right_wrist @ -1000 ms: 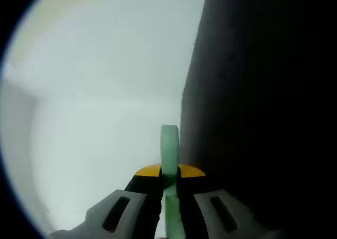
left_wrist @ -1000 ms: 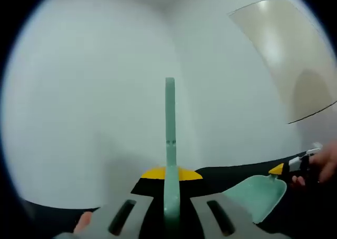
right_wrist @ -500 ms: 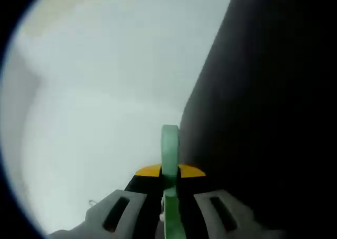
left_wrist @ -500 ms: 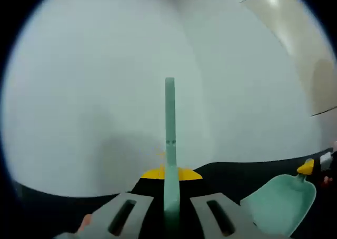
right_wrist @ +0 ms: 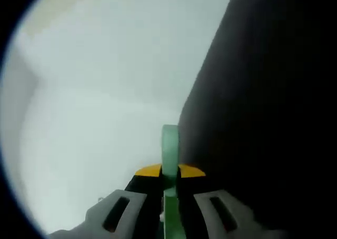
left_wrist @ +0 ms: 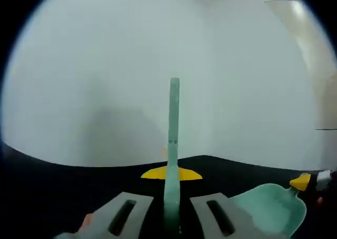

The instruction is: Pick up the broom and sweep the trash on the tabletop into the dustpan.

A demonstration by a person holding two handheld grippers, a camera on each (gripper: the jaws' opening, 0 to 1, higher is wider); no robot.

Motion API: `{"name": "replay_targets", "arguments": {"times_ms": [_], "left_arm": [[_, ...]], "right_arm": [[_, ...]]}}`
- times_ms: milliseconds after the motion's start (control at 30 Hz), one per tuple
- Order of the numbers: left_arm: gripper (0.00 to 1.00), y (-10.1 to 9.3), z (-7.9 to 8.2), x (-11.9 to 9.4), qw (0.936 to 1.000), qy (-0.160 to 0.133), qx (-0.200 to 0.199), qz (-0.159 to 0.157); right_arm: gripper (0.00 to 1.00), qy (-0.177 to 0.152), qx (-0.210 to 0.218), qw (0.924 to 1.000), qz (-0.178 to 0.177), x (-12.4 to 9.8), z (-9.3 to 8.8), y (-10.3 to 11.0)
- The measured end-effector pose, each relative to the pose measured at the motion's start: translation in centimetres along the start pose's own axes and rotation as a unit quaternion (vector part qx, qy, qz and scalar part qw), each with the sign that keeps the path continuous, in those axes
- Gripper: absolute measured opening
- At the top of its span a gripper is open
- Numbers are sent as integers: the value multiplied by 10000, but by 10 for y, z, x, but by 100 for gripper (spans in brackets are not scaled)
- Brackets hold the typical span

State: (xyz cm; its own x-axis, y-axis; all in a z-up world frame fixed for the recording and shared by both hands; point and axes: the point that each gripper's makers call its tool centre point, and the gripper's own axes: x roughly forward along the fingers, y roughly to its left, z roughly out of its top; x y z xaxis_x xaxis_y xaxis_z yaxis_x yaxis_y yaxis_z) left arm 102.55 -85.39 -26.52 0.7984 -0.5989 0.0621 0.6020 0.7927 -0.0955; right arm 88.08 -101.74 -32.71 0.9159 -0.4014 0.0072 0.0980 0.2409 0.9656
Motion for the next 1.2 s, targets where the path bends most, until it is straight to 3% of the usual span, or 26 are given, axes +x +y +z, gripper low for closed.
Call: {"name": "replay_targets", "arguments": {"times_ms": [167,533,700,900,1000,1200], "left_arm": [[0,-6,-2,-3,9998,4,178,66],[0,-14,-3,-5,9995,3,318,48],[0,-23,5,-7,9984,-57,554,-16],[0,-30,-5,-12,9986,126,507,51],[0,-44,-1,-19,9965,122,831,48],[0,-88,-5,-20,9982,119,452,-384]], "right_arm": [[12,-25,-396,9992,-105,0,-2,1],[13,-8,-660,9976,-210,-5,-7,1],[13,55,-677,9974,-239,-1,-7,0],[13,95,-622,9977,-252,1,-6,-2],[13,122,-621,9977,-242,1,-7,-2],[13,135,-607,9978,-226,1,-7,-2]]}}
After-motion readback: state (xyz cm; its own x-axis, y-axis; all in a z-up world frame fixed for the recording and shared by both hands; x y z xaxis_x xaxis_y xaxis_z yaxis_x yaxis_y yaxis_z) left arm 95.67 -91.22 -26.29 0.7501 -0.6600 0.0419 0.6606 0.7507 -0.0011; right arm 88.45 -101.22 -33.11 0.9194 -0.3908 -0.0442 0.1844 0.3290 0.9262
